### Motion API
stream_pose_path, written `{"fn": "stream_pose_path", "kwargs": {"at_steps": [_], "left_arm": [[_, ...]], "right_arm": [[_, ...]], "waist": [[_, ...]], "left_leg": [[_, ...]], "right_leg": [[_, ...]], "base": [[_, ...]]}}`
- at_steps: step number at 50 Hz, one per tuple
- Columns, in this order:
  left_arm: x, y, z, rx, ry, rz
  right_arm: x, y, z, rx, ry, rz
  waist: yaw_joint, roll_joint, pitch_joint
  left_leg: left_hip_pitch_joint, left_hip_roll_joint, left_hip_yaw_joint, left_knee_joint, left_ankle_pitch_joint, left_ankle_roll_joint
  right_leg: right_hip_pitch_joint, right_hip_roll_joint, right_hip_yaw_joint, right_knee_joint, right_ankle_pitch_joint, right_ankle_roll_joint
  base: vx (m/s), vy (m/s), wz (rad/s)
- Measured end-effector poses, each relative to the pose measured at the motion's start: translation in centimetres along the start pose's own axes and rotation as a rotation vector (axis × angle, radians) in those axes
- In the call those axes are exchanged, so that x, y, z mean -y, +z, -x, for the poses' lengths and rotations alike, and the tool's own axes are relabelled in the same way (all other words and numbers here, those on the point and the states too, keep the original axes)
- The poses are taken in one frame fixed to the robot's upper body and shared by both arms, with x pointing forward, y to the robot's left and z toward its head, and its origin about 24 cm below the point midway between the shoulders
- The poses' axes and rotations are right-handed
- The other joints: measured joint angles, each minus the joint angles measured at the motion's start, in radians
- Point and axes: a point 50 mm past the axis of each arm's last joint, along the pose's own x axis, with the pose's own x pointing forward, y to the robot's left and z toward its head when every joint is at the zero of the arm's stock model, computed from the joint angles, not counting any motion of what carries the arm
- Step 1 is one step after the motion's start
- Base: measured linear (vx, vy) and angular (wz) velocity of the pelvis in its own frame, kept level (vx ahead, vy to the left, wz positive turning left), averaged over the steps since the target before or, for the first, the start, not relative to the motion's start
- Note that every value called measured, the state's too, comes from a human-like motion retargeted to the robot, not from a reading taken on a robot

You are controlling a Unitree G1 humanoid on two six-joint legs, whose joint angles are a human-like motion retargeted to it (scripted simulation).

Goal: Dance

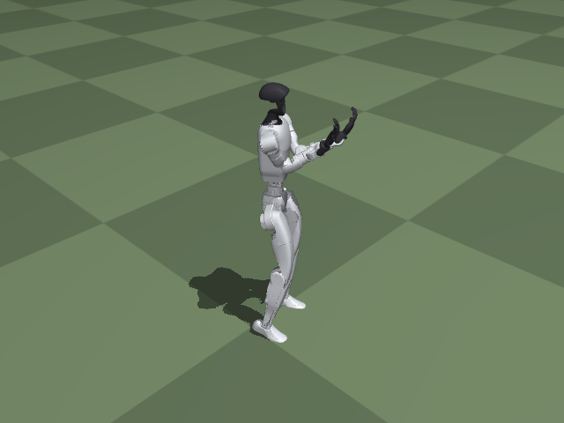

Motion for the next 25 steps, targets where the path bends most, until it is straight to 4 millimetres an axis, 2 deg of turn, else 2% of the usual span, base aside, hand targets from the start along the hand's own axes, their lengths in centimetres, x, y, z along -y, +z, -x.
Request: {"fn": "stream_pose_path", "kwargs": {"at_steps": [3,5,7,9,10,12,15,17,18,20,21,23,25], "left_arm": [[3.6,-0.3,-1.1,-0.097,-0.285,-0.053],[4.7,-0.3,-0.7,-0.131,-0.371,-0.114],[4.3,-0.1,0.3,-0.125,-0.338,-0.18],[2.8,0.4,1.9,-0.109,-0.219,-0.23],[1.9,0.7,2.9,-0.095,-0.148,-0.244],[0.0,1.2,5.1,-0.087,0.0,-0.238],[-3.0,1.6,9.2,-0.158,0.308,-0.116],[-3.8,2.3,10.9,-0.066,0.431,0.03],[-4.1,3.3,11.3,0.043,0.491,0.072],[-4.3,6.3,10.6,0.35,0.609,0.022],[-3.5,7.8,9.6,0.477,0.646,-0.106],[-0.3,10.2,7.2,0.648,0.637,-0.396],[4.1,10.9,3.9,0.667,0.471,-0.793]], "right_arm": [[-1.9,-2.7,0.9,-0.142,0.205,-0.081],[-1.7,-3.3,2.2,-0.177,0.199,-0.094],[-0.3,-2.8,3.7,-0.169,0.09,-0.078],[1.4,-2.1,5.8,-0.167,-0.062,-0.057],[2.3,-1.9,7.1,-0.18,-0.149,-0.048],[4.1,-2.3,10.4,-0.27,-0.351,-0.072],[5.6,-3.6,15.4,-0.441,-0.663,-0.191],[5.9,-3.0,16.2,-0.317,-0.763,-0.294],[6.2,-1.9,15.8,-0.163,-0.782,-0.33],[6.8,2.1,13.6,0.226,-0.776,-0.288],[6.2,4.2,11.7,0.387,-0.737,-0.187],[3.6,8.5,8.3,0.611,-0.602,0.046],[-0.3,12.8,4.7,0.692,-0.351,0.393]], "waist": [[-0.065,0.033,-0.017],[-0.098,0.046,-0.018],[-0.108,0.042,-0.01],[-0.106,0.025,-0.003],[-0.105,0.012,0.0],[-0.09,-0.026,0.003],[-0.042,-0.066,-0.005],[-0.022,-0.09,-0.014],[-0.013,-0.098,-0.017],[-0.015,-0.107,-0.021],[-0.025,-0.108,-0.02],[-0.04,-0.106,-0.018],[-0.033,-0.109,-0.024]], "left_leg": [[-0.015,0.064,0.004,0.023,-0.011,-0.024],[-0.021,0.092,-0.01,0.042,-0.018,-0.036],[-0.024,0.098,-0.037,0.069,-0.03,-0.048],[-0.02,0.069,-0.059,0.09,-0.039,-0.042],[-0.012,0.036,-0.062,0.092,-0.038,-0.027],[0.003,0.013,-0.061,0.099,-0.044,-0.028],[0.012,-0.002,-0.057,0.124,-0.052,-0.034],[-0.007,-0.008,-0.065,0.156,-0.037,-0.033],[-0.024,-0.005,-0.066,0.182,-0.023,-0.031],[-0.092,-0.004,-0.083,0.262,0.016,-0.026],[-0.144,-0.007,-0.095,0.312,0.036,-0.024],[-0.248,-0.019,-0.121,0.406,0.08,-0.03],[-0.338,-0.04,-0.126,0.487,0.108,-0.029]], "right_leg": [[0.024,0.087,0.041,0.069,-0.033,0.0],[0.055,0.117,0.034,0.105,-0.059,0.0],[0.101,0.144,0.023,0.106,-0.053,0.0],[0.144,0.138,0.028,0.089,-0.054,-0.024],[0.161,0.11,0.027,0.083,-0.092,-0.059],[0.203,0.128,0.05,0.032,-0.165,-0.094],[0.257,0.131,0.035,-0.037,-0.255,-0.141],[0.276,0.134,0.039,-0.079,-0.255,-0.145],[0.286,0.131,0.031,-0.1,-0.244,-0.146],[0.287,0.114,-0.016,-0.142,-0.217,-0.147],[0.274,0.1,-0.057,-0.158,-0.209,-0.143],[0.242,0.086,-0.1,-0.18,-0.202,-0.134],[0.199,0.086,-0.094,-0.188,-0.204,-0.137]], "base": [[0.07,-0.03,-0.32],[-0.02,-0.02,0.13],[-0.07,-0.04,0.45],[-0.1,0.17,0.58],[-0.04,0.23,0.5],[-0.01,0.06,0.14],[0.02,0.0,-0.15],[-0.15,0.0,0.38],[-0.24,0.01,0.65],[-0.41,0.05,1.02],[-0.54,0.1,1.25],[-0.58,0.13,1.05],[-0.46,0.14,0.47]]}}
